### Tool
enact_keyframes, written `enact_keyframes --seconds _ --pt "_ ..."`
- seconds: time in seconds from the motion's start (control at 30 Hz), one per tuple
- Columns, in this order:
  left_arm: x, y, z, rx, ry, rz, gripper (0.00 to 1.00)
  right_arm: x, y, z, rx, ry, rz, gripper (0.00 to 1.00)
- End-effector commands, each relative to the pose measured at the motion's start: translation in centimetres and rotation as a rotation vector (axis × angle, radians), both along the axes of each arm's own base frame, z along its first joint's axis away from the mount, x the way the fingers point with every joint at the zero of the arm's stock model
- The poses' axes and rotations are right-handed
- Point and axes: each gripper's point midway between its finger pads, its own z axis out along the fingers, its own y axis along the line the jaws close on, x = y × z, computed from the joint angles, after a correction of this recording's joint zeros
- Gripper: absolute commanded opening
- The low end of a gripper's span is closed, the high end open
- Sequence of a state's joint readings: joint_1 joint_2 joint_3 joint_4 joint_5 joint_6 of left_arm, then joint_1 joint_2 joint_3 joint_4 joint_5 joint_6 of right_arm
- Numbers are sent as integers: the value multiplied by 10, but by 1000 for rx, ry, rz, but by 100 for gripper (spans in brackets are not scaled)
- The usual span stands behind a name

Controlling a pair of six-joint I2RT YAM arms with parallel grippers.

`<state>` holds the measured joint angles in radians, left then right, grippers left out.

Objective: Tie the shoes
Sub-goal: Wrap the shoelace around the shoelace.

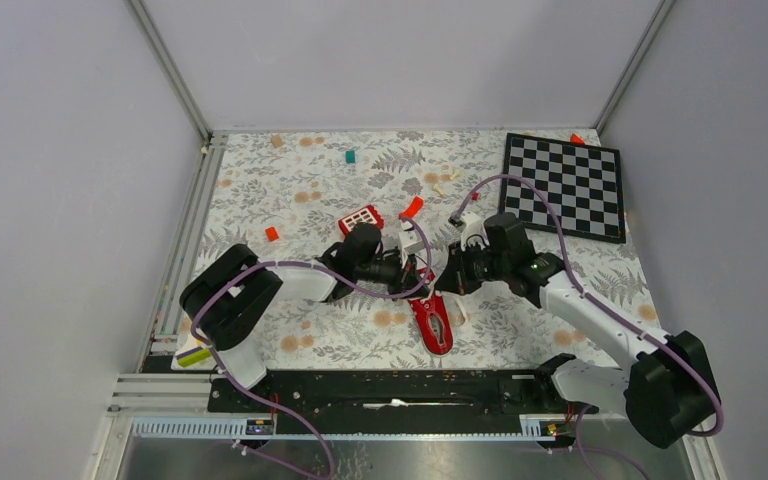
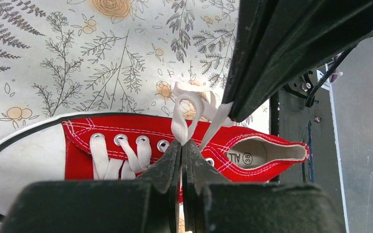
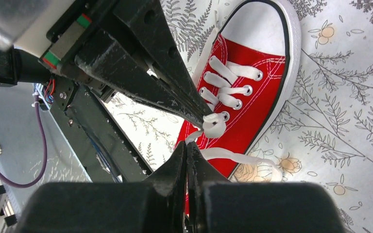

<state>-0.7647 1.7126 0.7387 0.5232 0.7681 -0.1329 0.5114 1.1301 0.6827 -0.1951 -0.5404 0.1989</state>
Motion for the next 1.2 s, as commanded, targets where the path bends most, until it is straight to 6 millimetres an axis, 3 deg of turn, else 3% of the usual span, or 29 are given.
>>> enact_keyframes --seconds 0.0,0.27,0.5,1.17 --pt "-5 3 1 19 -14 -43 0 23 15 31 40 -128 38 0" --pt "-11 6 -3 52 8 -88 0 25 27 26 49 -120 79 0" --pt "-22 11 -2 58 13 -139 0 38 24 12 -5 -170 74 0" --pt "-25 20 -14 137 20 -167 0 39 8 8 -234 -215 181 0"
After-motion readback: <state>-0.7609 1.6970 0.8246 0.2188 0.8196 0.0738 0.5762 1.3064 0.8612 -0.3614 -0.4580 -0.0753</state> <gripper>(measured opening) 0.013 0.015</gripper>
